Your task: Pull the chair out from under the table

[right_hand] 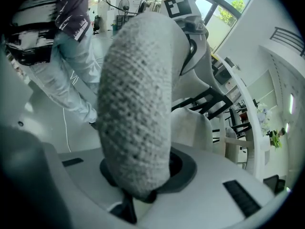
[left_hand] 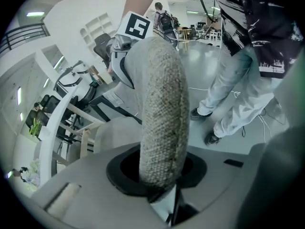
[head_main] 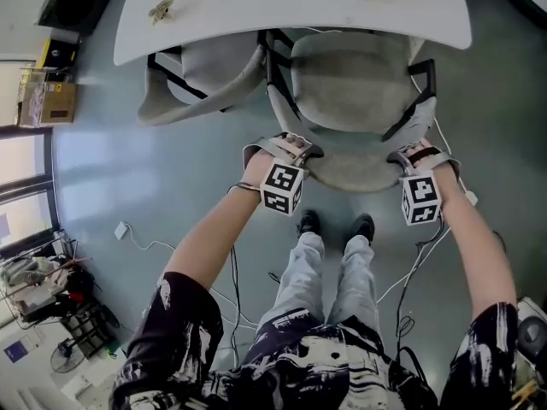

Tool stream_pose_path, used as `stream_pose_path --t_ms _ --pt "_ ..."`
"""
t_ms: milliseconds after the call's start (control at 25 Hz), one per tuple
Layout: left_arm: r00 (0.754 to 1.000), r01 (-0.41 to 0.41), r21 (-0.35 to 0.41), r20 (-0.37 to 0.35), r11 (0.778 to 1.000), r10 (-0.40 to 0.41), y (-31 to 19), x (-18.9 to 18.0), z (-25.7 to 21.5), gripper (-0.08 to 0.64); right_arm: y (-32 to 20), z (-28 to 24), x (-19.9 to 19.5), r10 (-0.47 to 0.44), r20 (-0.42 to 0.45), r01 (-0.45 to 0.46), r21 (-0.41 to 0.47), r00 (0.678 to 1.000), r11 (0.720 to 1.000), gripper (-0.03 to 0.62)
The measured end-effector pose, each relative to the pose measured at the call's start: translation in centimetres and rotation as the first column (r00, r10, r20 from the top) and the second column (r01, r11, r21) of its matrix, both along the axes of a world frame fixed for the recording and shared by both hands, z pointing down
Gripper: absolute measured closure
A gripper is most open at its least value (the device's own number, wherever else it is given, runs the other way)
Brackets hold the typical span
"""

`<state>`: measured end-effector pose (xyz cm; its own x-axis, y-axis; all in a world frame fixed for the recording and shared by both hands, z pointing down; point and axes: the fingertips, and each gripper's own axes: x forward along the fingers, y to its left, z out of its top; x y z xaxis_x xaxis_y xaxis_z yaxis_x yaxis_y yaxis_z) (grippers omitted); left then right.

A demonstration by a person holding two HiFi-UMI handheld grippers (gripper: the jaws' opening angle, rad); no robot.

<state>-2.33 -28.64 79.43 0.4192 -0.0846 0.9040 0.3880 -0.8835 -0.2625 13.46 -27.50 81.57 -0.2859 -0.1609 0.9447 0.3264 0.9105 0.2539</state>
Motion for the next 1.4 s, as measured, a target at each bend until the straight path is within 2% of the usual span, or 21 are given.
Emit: stream_pose_path --t_ms 320,680,1080,1400 --pt "1.000 -0.025 -0.042 0.016 0.999 0.025 11.4 -1.0 -0.5 0.476 11.3 -0.5 -0.9 0.001 -0.011 -0.001 -0.009 1.000 1.000 0.528" --pt "0.999 -0.039 -0.078 0.029 0.996 0.042 20.8 -1.9 -1.1 0.477 21.3 -0.8 -1.9 0.018 -0.016 -0.019 -0.026 1.000 0.999 0.528" --pt "0.998 -0.037 -0.115 0.050 0.993 0.043 28.4 -2.8 -1.1 0.477 28.9 -0.8 -2.7 -0.003 -0.021 0.002 -0.041 1.000 0.999 0.528" --pt "0.998 -0.031 -0.126 0.052 0.992 0.038 30.9 -2.7 -0.9 0.479 31.1 -0.6 -2.5 -0.015 -0.024 0.015 -0.033 1.000 0.999 0.528"
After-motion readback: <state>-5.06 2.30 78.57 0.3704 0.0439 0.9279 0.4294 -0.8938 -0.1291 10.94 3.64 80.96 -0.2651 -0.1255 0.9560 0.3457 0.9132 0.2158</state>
